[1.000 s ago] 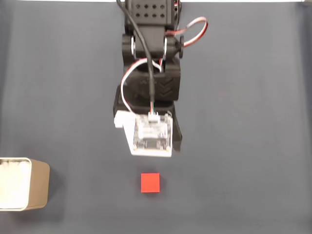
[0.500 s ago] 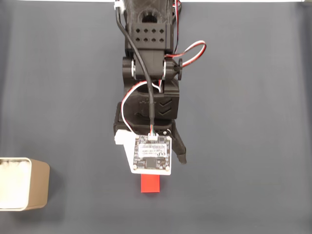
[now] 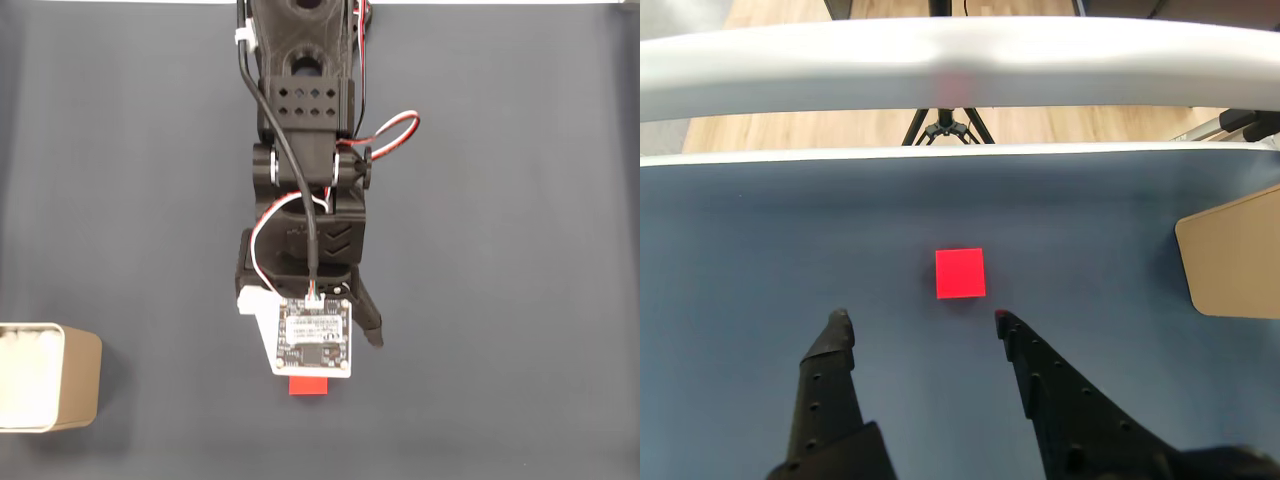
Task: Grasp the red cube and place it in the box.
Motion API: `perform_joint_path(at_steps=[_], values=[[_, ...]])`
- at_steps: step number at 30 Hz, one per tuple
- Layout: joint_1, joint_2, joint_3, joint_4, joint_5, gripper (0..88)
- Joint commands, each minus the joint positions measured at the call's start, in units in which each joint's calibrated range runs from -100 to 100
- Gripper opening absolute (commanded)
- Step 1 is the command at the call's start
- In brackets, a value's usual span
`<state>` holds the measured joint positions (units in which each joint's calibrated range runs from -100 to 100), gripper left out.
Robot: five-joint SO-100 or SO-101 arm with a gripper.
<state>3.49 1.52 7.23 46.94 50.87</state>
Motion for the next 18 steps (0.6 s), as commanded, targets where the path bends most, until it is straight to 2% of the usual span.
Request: perform_joint_path(at_steps=[1,18], values=[[0.56,-0.13,-3.04,-1.77,0.68,33.8],[0.7,5.76,-6.96,-3.25,0.73,34.0]])
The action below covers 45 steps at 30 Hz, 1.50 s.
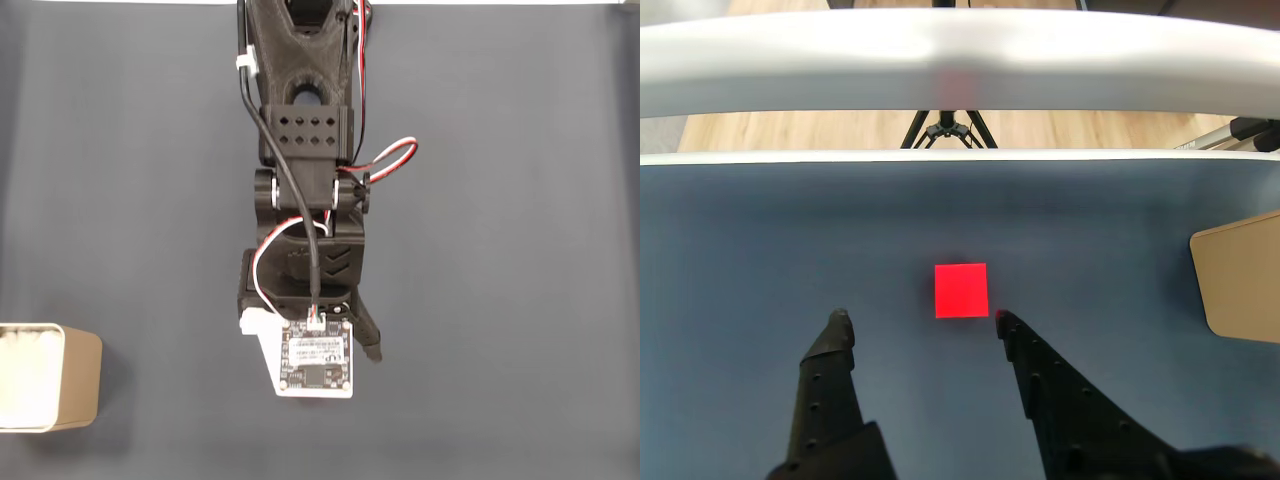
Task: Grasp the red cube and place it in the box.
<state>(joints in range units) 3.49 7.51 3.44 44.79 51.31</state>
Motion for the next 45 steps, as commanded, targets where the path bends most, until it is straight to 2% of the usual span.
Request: perform_joint_path(at_steps=[1,45], values=[[0.7,0.11,-3.53,-1.1,0.24,34.0],[1.06,9.99,-7.18,-5.85,0.68,34.2]])
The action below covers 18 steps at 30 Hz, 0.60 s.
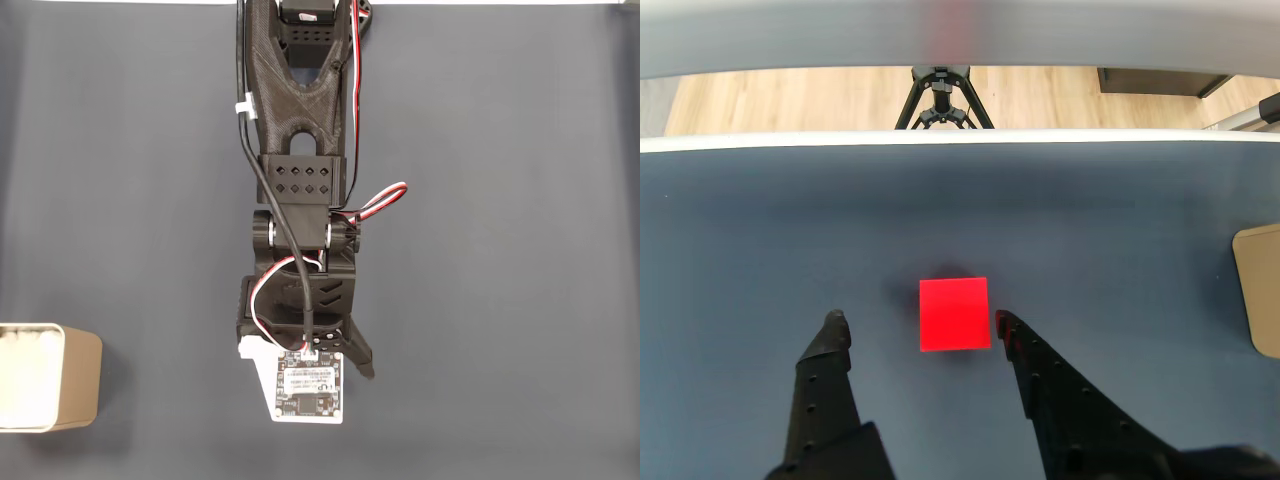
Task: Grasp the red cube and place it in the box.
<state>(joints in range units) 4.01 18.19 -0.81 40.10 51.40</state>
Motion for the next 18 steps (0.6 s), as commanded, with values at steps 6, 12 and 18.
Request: perform_joint_path(at_steps=[6,12,18], values=[[0.33,0.44,-3.29,-1.73,0.63,34.2],[0.26,1.39,-3.29,-2.31,0.63,34.2],[0.11,2.0,-3.29,-2.64,0.83,33.5]])
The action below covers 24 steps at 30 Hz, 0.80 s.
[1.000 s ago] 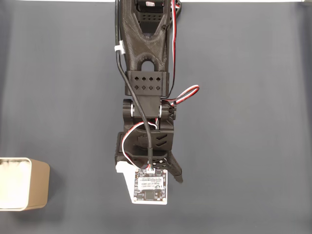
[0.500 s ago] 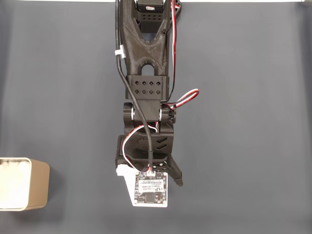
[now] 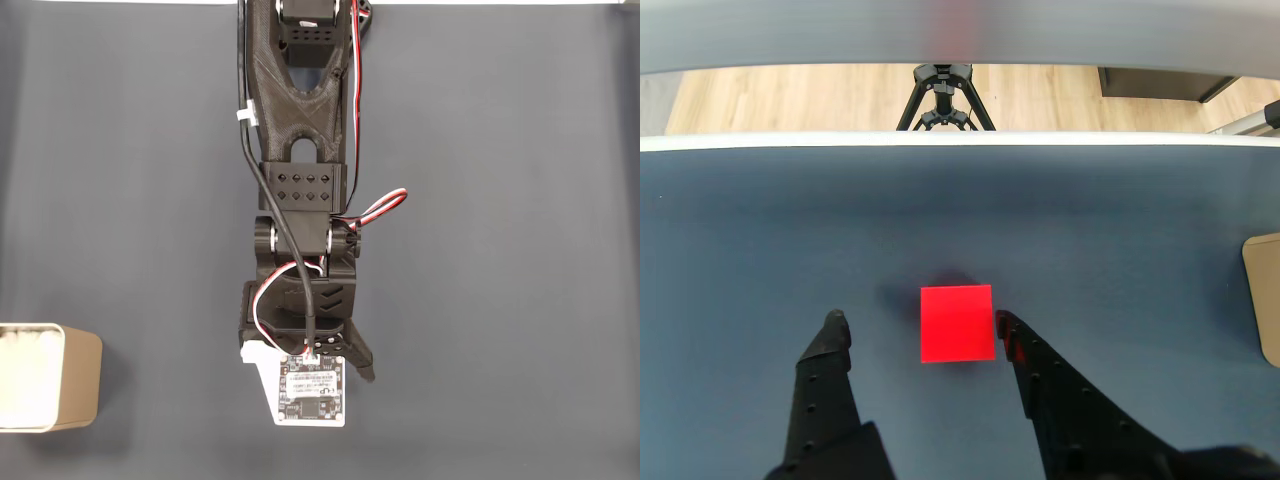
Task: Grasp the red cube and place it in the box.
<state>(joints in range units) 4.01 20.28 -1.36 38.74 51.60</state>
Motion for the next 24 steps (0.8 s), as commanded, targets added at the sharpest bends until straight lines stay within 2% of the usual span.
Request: perform_joint_path(at_steps=[1,24], values=[[0.11,0.0,-2.75,-1.28,0.68,33.2],[0.18,0.35,-2.66,-0.79,1.86,12.2]])
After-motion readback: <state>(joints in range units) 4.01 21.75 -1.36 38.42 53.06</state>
